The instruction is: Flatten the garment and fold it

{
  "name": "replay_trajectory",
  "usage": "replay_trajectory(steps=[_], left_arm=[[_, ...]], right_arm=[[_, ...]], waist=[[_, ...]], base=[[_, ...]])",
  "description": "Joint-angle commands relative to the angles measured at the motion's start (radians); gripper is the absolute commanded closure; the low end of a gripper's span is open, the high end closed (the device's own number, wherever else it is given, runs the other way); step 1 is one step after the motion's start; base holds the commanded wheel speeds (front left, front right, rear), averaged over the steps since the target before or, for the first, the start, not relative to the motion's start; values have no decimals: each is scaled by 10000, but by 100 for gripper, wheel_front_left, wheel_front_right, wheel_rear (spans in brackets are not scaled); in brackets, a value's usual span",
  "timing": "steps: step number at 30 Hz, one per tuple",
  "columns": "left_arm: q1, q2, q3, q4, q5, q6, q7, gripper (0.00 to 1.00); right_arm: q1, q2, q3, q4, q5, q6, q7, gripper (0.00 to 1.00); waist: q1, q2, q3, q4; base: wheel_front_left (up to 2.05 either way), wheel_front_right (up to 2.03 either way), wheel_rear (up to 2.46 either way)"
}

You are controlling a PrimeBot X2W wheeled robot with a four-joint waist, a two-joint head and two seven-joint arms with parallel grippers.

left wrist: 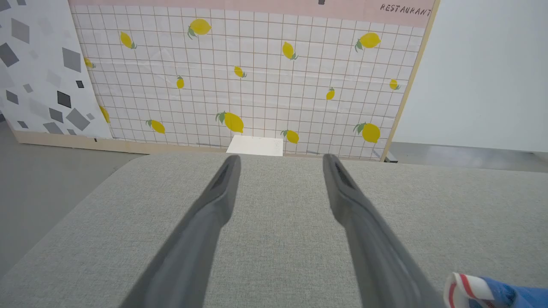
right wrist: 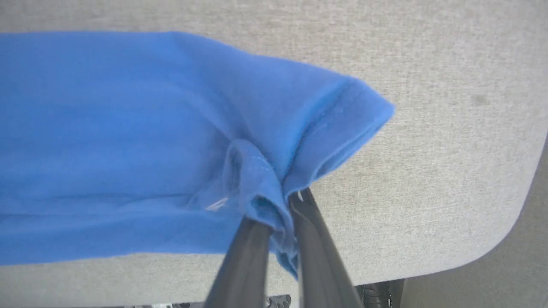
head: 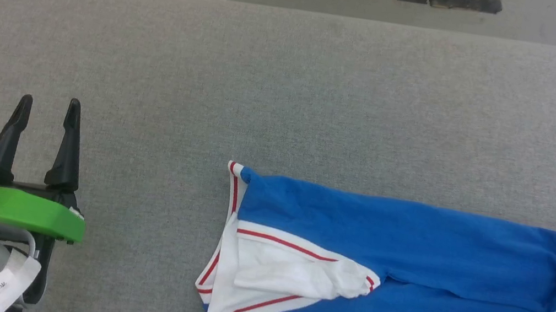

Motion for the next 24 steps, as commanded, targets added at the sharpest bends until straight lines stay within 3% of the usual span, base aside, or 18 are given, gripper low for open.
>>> replay_trajectory(steps=[1,8,14,24], left_arm=[[141,22,10,-10,31,37,-43,0],[232,27,-68,14,-5,52,-11,0],[350,45,-62,-54,-37,118,-10,0],[317,17,-102,-109,-80,126,-16,0]], right_arm=[[79,-40,242,-333,154,-15,366,100],[224,-215,1859,-2564,1187,-15,1777,100],[-9,-66,3364,-3531,1903,-15,2021,100],[-1511,1049,6083,-3067,2967,-15,812,100]], waist=[[-1,-1,-114,-54],[-1,-1,-397,-92],[-1,-1,-464,-93],[-1,-1,-344,77]], base=[[0,0,0],[0,0,0],[0,0,0],[0,0,0]])
